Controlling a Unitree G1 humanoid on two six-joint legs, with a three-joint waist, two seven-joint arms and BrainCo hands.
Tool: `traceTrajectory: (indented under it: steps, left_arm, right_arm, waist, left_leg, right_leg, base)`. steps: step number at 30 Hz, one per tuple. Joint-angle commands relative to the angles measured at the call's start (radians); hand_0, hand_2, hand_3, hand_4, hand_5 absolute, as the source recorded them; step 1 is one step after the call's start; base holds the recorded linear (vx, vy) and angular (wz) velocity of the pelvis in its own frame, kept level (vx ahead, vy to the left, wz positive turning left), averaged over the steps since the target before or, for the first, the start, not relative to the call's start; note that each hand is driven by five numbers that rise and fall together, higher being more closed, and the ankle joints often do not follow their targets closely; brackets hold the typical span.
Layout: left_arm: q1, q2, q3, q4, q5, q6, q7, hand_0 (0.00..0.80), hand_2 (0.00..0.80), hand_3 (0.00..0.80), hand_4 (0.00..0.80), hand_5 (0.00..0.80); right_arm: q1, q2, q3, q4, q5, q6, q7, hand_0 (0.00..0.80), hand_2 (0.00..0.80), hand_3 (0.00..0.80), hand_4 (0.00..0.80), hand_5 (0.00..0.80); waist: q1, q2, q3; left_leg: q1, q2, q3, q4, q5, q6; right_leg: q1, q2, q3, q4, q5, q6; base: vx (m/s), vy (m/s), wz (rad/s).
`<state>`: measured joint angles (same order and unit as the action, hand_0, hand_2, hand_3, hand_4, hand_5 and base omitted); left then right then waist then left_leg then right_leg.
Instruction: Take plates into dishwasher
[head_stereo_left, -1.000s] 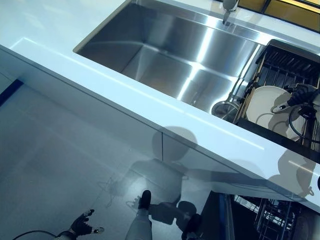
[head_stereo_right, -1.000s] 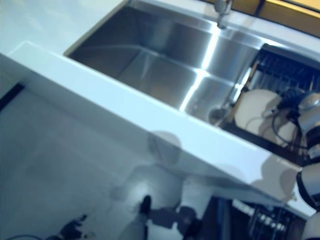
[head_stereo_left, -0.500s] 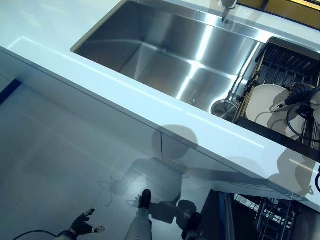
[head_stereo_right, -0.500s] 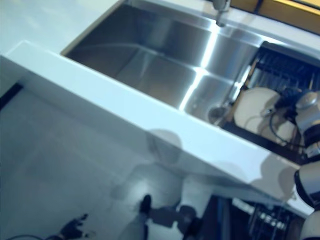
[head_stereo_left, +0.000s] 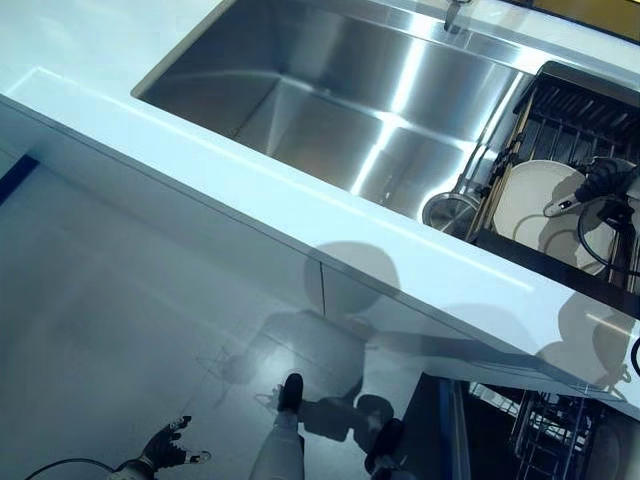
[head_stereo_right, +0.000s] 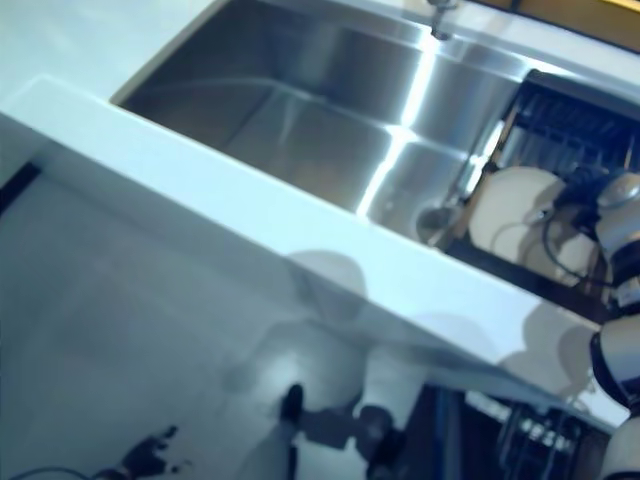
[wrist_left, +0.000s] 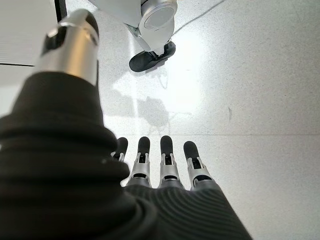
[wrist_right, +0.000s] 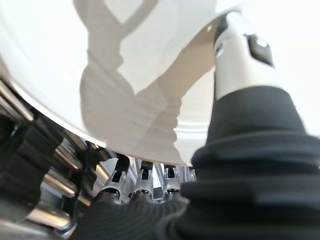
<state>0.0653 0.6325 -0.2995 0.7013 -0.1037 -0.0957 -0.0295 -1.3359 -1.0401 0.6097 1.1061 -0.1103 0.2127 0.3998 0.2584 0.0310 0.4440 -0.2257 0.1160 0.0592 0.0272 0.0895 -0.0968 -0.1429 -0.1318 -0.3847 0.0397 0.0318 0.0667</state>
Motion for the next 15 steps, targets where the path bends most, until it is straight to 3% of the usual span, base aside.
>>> traceTrajectory:
  steps: [1,15]
  left_arm:
    - [0.038,0.027,-0.046,-0.022,-0.037,-0.011,0.006,0.000,0.000,0.000,0.000,0.000]
    - [0.038,0.033,-0.051,-0.054,-0.053,-0.010,0.010,0.000,0.000,0.000,0.000,0.000]
  right_arm:
    - [-0.073,-0.038,0.102,-0.024,-0.001,-0.006,0.021,0.000,0.000,0.000,0.000,0.000]
    - [-0.077,-0.035,0.102,-0.038,0.009,-0.015,0.064,0.000,0.000,0.000,0.000,0.000]
  waist:
    - [0.011,0.025,0.020]
    - [0.012,0.033,0.049]
  left_leg:
    - [-0.060,0.027,0.011,-0.030,0.068,-0.001]
    - [-0.096,0.029,0.006,-0.028,0.058,-0.013]
  right_leg:
    - [-0.110,-0.056,-0.021,0.147,-0.019,0.017]
    - [-0.159,-0.075,-0.014,0.171,-0.032,0.035]
  base:
    - [-0.036,0.018,0.00]
    - [0.008,-0.004,-0.02]
